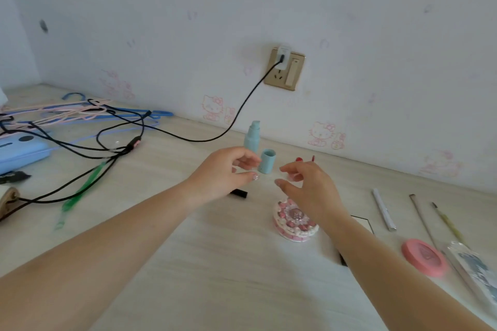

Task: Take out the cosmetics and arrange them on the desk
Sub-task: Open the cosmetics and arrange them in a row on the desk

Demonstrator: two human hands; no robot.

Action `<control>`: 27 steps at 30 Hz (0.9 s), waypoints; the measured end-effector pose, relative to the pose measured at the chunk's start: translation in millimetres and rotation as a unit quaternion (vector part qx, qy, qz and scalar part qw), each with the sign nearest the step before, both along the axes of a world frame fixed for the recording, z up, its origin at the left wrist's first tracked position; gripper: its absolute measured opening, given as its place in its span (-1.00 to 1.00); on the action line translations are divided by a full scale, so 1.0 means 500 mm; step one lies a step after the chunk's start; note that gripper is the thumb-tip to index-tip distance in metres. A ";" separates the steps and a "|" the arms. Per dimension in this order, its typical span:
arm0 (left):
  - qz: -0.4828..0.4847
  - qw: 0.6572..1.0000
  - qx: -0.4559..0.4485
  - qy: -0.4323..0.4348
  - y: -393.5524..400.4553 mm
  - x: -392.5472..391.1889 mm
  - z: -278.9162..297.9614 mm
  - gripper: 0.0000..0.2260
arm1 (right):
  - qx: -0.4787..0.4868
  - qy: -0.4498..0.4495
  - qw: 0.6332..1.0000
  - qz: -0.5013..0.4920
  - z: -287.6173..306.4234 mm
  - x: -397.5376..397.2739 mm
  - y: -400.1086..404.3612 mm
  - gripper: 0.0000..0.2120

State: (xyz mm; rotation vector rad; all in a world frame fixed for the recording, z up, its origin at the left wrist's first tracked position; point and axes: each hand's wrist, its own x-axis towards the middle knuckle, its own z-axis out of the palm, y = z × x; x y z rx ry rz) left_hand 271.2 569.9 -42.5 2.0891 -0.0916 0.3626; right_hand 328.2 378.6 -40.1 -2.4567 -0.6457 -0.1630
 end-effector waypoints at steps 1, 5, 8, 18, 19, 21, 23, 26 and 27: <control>-0.020 1.000 -0.005 0.000 -0.027 0.010 0.005 -0.78 | 0.009 0.001 1.000 -0.011 0.005 0.005 -0.026 -0.75; -0.087 0.996 0.009 0.007 -0.124 0.054 0.010 -0.79 | 0.016 0.005 0.998 -0.059 0.019 0.027 -0.137 -0.76; -0.118 0.993 0.011 0.011 -0.187 0.091 0.006 -0.79 | 0.017 0.005 0.996 -0.093 0.023 0.049 -0.218 -0.75; -0.166 0.981 0.095 0.029 -0.363 0.258 -0.010 -0.81 | -0.122 0.054 0.974 -0.183 0.001 0.121 -0.389 -0.57; -0.167 0.979 0.116 0.030 -0.379 0.271 -0.014 -0.78 | -0.147 0.057 0.970 -0.183 -0.007 0.128 -0.390 -0.55; -0.170 0.967 0.189 0.024 -0.406 0.299 -0.027 -0.69 | -0.183 0.069 0.964 -0.182 -0.022 0.139 -0.388 -0.53; -0.184 0.944 0.275 0.005 -0.425 0.324 -0.040 -0.62 | -0.196 0.080 0.960 -0.183 -0.031 0.147 -0.385 -0.54; -0.197 0.915 0.352 -0.018 -0.439 0.347 -0.055 -0.58 | -0.205 0.068 0.959 -0.182 -0.040 0.156 -0.380 -0.54; -0.197 0.909 0.367 -0.025 -0.441 0.353 -0.059 -0.59 | -0.208 0.065 0.959 -0.182 -0.042 0.159 -0.381 -0.54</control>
